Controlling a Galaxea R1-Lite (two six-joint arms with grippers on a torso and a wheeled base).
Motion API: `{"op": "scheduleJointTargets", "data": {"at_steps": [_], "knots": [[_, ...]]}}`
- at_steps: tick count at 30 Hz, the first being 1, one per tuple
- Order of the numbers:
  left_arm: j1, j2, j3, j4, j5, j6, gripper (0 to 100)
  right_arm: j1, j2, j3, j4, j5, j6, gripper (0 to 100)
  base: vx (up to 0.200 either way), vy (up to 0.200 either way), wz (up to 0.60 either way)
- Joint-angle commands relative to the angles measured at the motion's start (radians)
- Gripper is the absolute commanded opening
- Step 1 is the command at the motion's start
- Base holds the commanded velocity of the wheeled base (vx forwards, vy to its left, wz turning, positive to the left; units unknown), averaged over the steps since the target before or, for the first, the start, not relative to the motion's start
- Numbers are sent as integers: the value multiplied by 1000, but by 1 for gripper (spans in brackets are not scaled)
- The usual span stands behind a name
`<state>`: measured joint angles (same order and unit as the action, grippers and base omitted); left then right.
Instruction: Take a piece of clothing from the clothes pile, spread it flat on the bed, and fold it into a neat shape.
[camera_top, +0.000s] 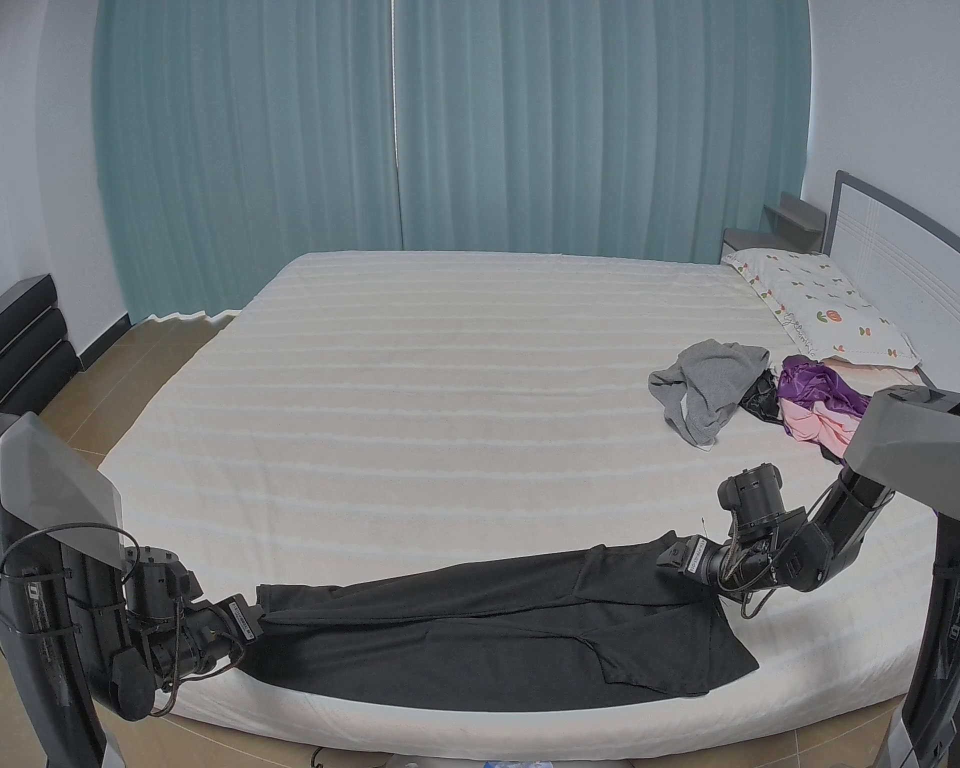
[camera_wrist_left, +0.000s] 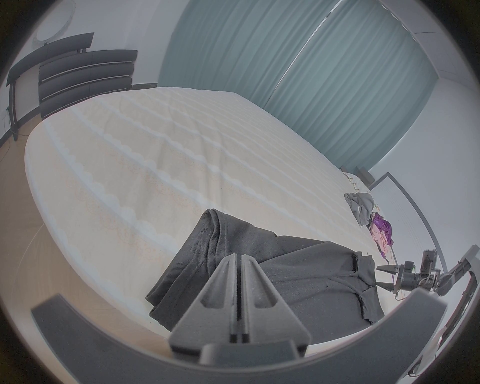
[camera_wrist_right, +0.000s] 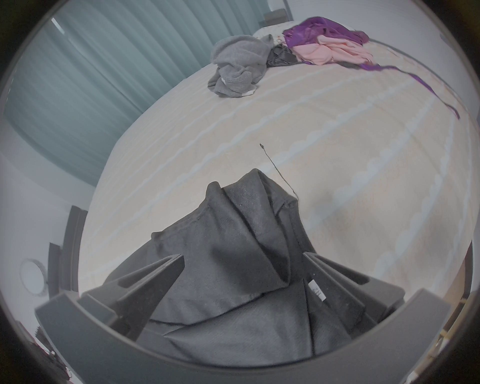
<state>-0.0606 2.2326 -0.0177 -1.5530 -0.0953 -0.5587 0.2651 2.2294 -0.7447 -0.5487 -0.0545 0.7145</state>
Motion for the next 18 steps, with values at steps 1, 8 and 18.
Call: {"op": "scheduleJointTargets", "data": {"at_steps": [1,8,18], "knots": [[1,1,13,-16,0,-1,0,3,35,-18,7,-15,-17,100,0,0,0],[4,1,12,-16,0,0,0,23,55,-32,13,-18,-24,0,0,0,0],[4,-1,-36,-16,37,11,0,-15,-4,-67,23,-15,-24,0,0,0,0]]}}
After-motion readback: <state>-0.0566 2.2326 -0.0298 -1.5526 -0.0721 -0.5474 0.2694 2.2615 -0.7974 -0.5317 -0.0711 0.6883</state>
